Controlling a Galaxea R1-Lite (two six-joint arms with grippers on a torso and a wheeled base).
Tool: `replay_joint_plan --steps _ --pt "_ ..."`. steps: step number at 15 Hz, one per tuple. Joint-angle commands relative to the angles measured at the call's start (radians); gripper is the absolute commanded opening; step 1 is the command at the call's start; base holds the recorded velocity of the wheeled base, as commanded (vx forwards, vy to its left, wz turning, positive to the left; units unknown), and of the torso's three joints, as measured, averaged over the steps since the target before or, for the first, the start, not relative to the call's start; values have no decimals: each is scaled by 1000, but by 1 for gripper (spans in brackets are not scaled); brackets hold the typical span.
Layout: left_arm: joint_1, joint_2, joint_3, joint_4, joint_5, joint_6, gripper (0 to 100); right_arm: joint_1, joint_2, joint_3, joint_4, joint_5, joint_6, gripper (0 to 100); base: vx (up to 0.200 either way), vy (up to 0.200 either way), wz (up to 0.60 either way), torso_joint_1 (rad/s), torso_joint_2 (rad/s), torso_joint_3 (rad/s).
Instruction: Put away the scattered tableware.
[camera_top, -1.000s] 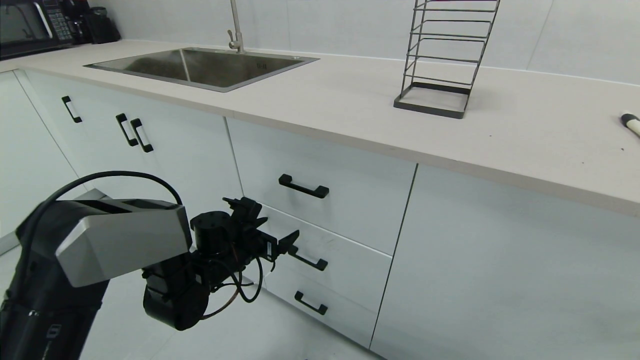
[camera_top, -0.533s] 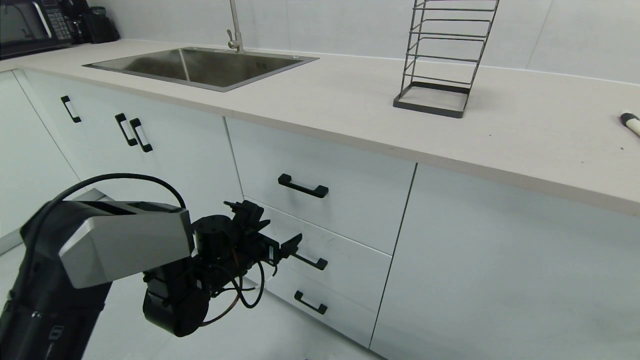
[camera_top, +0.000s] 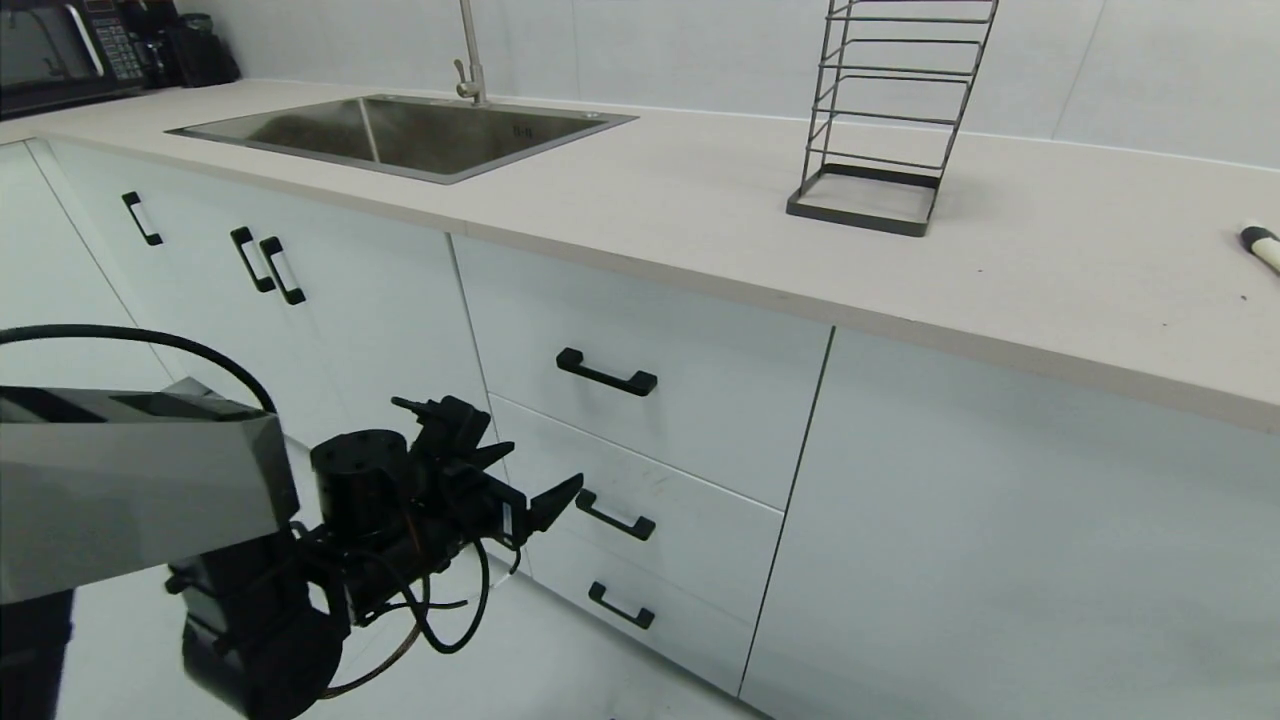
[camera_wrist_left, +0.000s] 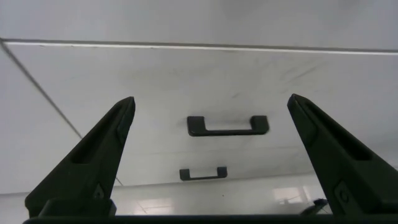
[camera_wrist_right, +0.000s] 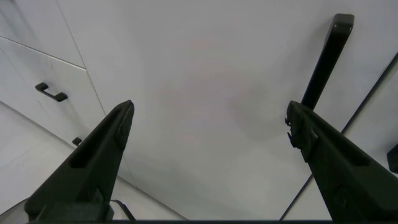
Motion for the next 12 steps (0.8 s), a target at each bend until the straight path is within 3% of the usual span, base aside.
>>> replay_joint_plan --steps 1,5,7,9,12 --pt "8 -286 183 0 0 -4 100 -1 1 0 0 0 0 100 0 0 0 0 0 0" --pt "17 -598 372 12 6 -6 100 -1 1 0 0 0 0 100 0 0 0 0 0 0" --pt "28 -722 422 27 19 -6 100 -1 1 0 0 0 0 100 0 0 0 0 0 0" --pt "130 -878 422 118 36 11 100 -1 1 0 0 0 1 100 0 0 0 0 0 0" --pt "227 -1070 422 192 37 15 100 -1 1 0 0 0 1 100 0 0 -200 1 1 1"
